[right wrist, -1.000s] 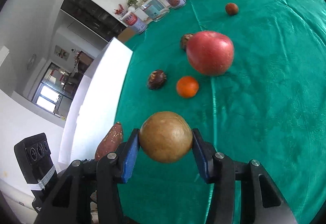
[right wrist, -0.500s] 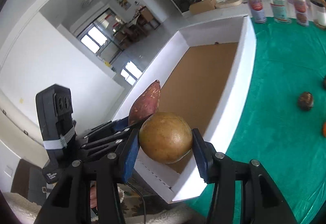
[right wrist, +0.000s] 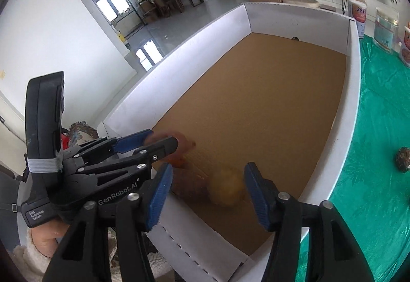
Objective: Organize fruits
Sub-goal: 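Carry both items into the white box and open both grippers, then withdraw both tools from the box back over the table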
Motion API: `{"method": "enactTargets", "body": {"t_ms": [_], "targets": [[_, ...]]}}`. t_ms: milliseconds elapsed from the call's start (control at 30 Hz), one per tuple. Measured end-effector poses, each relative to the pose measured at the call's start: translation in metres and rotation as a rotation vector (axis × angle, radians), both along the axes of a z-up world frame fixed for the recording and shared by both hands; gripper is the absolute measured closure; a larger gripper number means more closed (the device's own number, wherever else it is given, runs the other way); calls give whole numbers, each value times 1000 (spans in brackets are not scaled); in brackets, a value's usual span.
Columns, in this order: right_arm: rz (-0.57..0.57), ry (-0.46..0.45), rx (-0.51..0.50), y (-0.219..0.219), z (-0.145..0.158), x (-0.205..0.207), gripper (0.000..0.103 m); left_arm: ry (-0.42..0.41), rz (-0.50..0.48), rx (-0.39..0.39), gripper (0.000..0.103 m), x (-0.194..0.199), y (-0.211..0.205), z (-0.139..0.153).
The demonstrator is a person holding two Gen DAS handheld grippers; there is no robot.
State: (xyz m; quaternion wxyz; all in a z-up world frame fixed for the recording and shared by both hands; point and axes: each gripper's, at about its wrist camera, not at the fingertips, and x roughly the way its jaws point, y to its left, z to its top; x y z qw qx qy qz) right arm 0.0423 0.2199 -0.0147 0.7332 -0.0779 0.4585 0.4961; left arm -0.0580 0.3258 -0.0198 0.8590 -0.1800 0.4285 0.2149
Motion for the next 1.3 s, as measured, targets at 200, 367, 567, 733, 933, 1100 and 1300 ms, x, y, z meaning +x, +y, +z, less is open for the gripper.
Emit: {"method": "enactTargets", "body": {"t_ms": [200,367,567,733,933,1100,1300], "targets": [[-119,-78,74,-73,31,7,18,-96,-40,33,16,5,-31,23],[-308,-166,-7,-179,26,19,8,-187,-206,14,12,17,-91,45],[-675,-209,-190,-331,-23,52,5,-196,-503,-18,7,38,-199,52],[-958,-138,-250,-436,-60,85,5,-121,-664,-13,6,75,-275,19],[-1005,-422,-615,-454,-63,81,5,-10,-574,98,7,125,-287,-40],[-1008,-377,-455,-470,-57,83,0,-22,-491,125,7,147,-278,-60],[-963,-240,-313,-458,-87,95,0,19,-452,118,7,165,-273,-79]]}}
